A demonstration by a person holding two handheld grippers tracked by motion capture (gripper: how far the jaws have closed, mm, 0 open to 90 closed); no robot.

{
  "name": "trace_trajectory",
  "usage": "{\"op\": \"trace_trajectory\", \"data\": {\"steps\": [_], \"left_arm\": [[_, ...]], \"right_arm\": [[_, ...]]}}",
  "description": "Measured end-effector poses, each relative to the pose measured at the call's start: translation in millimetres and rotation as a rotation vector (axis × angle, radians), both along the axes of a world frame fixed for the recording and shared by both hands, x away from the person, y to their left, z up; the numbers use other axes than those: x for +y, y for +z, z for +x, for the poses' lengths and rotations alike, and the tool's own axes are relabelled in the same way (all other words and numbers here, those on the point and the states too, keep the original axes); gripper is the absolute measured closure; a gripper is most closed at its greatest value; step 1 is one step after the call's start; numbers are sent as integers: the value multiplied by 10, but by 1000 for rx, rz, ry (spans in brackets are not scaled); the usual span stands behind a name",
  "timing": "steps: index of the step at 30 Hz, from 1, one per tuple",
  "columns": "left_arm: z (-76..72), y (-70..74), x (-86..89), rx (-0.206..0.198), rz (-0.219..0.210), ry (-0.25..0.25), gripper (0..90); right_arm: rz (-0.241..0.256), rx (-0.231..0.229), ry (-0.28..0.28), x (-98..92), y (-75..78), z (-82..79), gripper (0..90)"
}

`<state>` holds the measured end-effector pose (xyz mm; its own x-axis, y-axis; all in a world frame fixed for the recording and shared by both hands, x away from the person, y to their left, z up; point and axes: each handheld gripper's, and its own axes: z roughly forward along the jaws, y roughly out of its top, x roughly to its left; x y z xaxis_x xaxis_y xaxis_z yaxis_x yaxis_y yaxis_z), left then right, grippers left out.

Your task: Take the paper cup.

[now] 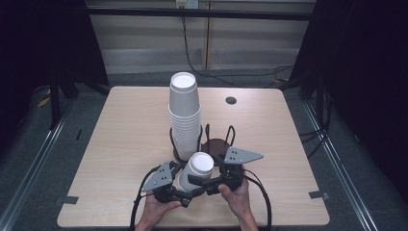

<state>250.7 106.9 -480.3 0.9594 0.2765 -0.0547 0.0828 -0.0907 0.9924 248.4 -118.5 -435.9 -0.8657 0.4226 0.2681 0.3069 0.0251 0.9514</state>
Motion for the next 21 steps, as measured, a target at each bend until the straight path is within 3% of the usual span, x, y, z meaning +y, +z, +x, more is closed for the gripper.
{"op": "trace_trajectory", "data": {"steps": [3, 6, 11, 21], "left_arm": [[11, 4, 16, 5, 30, 12, 167], [17, 21, 63, 21, 17, 13, 167], [33, 58, 129, 4, 99, 46, 166], [69, 120, 220, 25, 150, 26, 167]], "right_arm": [[-6, 4, -1, -11, 3, -16, 129], [-5, 7, -14, -55, 16, -37, 129], [-5, -5, -23, -148, 59, -68, 128], [-50, 11, -14, -265, 34, -89, 127]]}}
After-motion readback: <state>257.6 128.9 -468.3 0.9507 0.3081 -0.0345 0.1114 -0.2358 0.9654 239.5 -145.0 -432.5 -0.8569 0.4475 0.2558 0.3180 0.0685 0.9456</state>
